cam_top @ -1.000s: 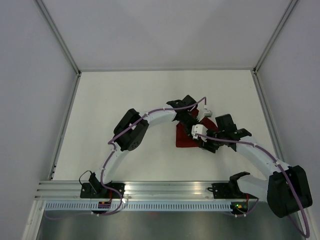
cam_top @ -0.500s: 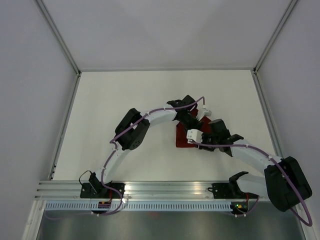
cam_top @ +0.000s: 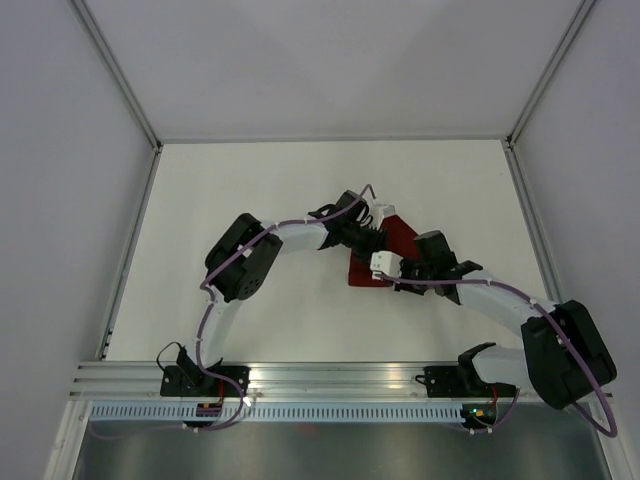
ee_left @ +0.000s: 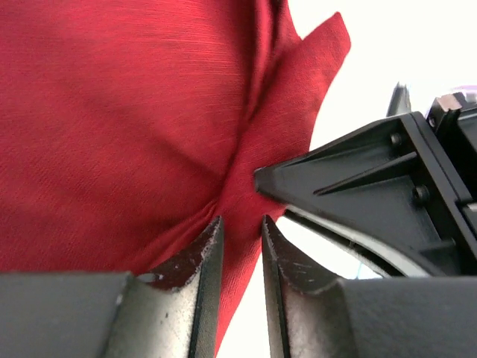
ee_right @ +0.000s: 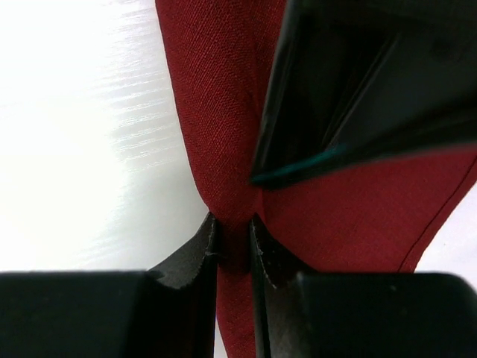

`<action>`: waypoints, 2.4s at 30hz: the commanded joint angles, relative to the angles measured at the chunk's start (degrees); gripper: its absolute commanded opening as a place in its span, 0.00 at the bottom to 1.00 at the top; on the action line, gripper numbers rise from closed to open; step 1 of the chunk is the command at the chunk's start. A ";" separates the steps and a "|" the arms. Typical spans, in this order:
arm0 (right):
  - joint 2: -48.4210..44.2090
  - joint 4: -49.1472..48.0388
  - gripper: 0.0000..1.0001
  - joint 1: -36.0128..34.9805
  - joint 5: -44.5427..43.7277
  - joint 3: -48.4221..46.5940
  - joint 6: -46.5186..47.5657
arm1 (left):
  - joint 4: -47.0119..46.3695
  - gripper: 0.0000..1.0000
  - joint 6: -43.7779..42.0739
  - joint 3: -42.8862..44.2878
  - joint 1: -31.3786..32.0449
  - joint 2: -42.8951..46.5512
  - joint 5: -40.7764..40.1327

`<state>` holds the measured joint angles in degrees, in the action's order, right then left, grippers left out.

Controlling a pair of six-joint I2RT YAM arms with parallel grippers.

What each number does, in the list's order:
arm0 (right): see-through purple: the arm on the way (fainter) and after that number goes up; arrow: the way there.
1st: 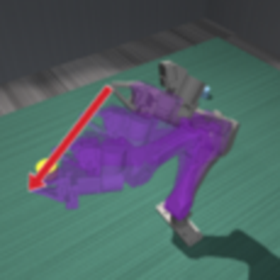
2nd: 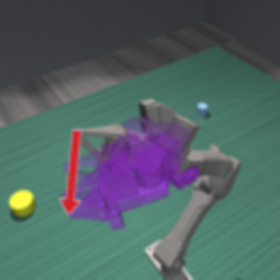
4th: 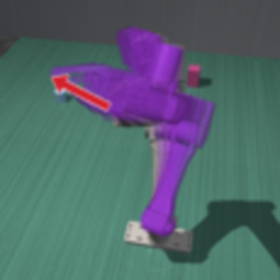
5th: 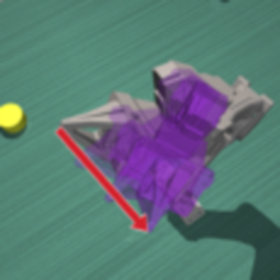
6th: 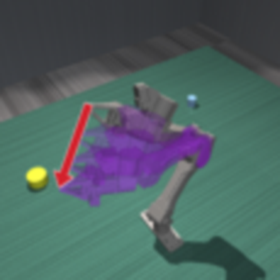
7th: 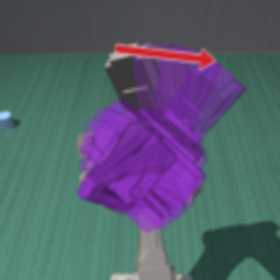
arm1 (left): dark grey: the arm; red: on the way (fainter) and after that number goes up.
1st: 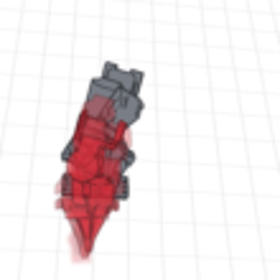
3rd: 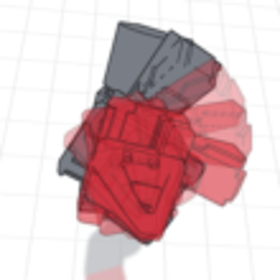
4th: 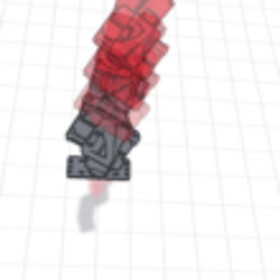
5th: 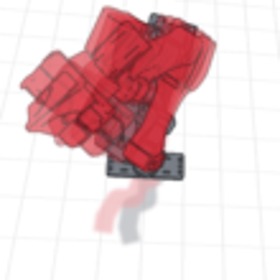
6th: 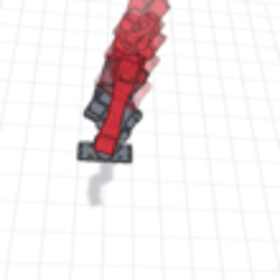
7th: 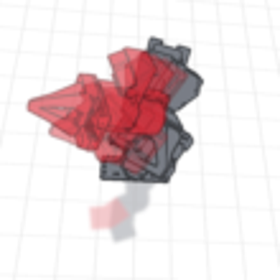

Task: Fold the napkin, place the utensils inside, and roll it up
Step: Roll the napkin with the utensil

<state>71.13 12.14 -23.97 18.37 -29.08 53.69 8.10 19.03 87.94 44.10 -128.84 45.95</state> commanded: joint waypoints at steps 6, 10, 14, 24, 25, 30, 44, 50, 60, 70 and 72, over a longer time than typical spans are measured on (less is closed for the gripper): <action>10.85 14.90 0.00 5.77 8.60 -10.72 4.75 | -30.47 0.34 21.40 -20.84 -8.15 17.11 -20.00; 17.10 22.21 0.01 8.93 13.70 -17.49 9.31 | -37.51 0.34 20.79 -29.57 -8.85 25.89 -31.33; 26.92 33.26 0.01 12.09 17.57 -27.22 13.80 | -40.70 0.34 14.93 -34.58 -8.50 31.53 -38.56; 43.91 51.84 0.01 15.88 21.71 -44.65 21.10 | -47.20 0.39 -22.76 -41.71 5.02 39.10 -53.24; 44.44 52.36 0.00 15.97 21.71 -45.27 21.19 | -47.82 0.39 -25.85 -41.80 8.25 38.58 -55.08; 45.76 52.55 0.00 15.97 21.44 -46.86 20.49 | -45.10 0.43 -39.93 -39.87 15.21 34.01 -54.83; 46.90 51.93 0.00 15.97 19.69 -47.21 18.82 | -39.48 0.52 -57.26 -32.66 23.84 19.16 -53.87; 47.17 51.58 0.01 15.97 19.16 -47.21 18.38 | -40.44 0.52 -60.68 -29.67 23.76 15.20 -53.86; 47.52 51.14 0.00 15.97 18.81 -47.21 17.68 | -39.40 0.50 -62.45 -26.33 22.26 10.71 -53.69; 44.19 48.42 0.32 15.97 19.07 -47.82 13.64 | -24.46 0.02 -59.02 -18.16 20.77 8.60 -48.77; 42.34 46.58 0.44 16.06 18.72 -47.56 9.69 | -21.03 0.02 -57.53 -17.54 20.68 8.78 -47.72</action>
<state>115.13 62.89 -7.57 38.98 -77.28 66.19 -20.21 -41.39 67.90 65.30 -118.45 -6.20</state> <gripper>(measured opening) 0.414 0.028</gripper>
